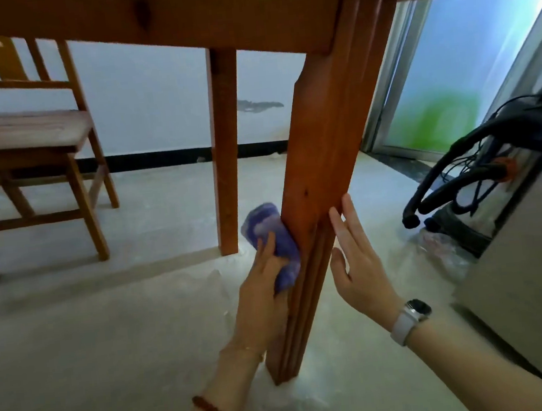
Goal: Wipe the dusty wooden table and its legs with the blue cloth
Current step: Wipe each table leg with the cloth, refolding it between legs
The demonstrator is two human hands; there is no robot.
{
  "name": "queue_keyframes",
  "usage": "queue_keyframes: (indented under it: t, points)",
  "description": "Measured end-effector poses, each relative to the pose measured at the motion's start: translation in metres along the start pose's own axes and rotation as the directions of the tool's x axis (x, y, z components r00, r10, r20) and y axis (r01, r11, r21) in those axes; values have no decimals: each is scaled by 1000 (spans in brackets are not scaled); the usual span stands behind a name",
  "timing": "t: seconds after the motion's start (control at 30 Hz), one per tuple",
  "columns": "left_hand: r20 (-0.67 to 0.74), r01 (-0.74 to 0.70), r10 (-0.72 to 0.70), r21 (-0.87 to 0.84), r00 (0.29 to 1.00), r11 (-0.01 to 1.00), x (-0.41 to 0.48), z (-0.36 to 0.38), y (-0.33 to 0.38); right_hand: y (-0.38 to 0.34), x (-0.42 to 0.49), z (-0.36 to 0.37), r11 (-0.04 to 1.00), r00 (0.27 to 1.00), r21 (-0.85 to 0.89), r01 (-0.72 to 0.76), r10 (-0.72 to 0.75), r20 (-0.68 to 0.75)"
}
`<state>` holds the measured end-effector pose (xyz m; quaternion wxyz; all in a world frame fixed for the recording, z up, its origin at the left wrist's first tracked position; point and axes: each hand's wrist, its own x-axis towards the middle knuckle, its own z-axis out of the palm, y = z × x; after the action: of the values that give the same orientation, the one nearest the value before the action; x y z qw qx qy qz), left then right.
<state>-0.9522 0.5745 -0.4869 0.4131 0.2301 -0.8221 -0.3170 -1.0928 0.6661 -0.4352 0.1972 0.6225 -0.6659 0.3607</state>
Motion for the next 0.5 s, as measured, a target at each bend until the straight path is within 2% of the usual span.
queue_keyframes:
  t: [0.03,0.1,0.13,0.2,0.23,0.3,0.37,0.47,0.5]
  points:
    - [11,80,-80,-48,997,996,-18,10,-16,2,-9,6,1000,1000,-1,-5,5,16]
    - [132,215,-189,-219,973,952,-52,20,-50,2,-22,19,1000,999,-3,-22,22,31]
    - [153,263,-235,-196,960,945,-59,20,-57,2,-27,23,999,999,0,-34,34,36]
    - [99,283,-274,-101,957,954,-47,10,-40,1,-30,28,999,998,13,-44,44,43]
    - [87,224,-214,-124,973,967,-36,6,-26,1,-30,29,999,998,19,-41,40,52]
    - [9,189,-192,-223,981,956,-9,-1,6,4,-30,29,999,997,28,-31,28,75]
    - [-69,163,-180,-207,981,965,13,-9,28,8,-31,30,999,997,37,-21,18,78]
    - [-40,187,-210,-308,977,933,-9,12,13,14,-40,35,999,993,32,-20,17,114]
    - [-19,259,-286,-365,958,894,-18,21,3,16,-46,39,999,991,30,-17,13,130]
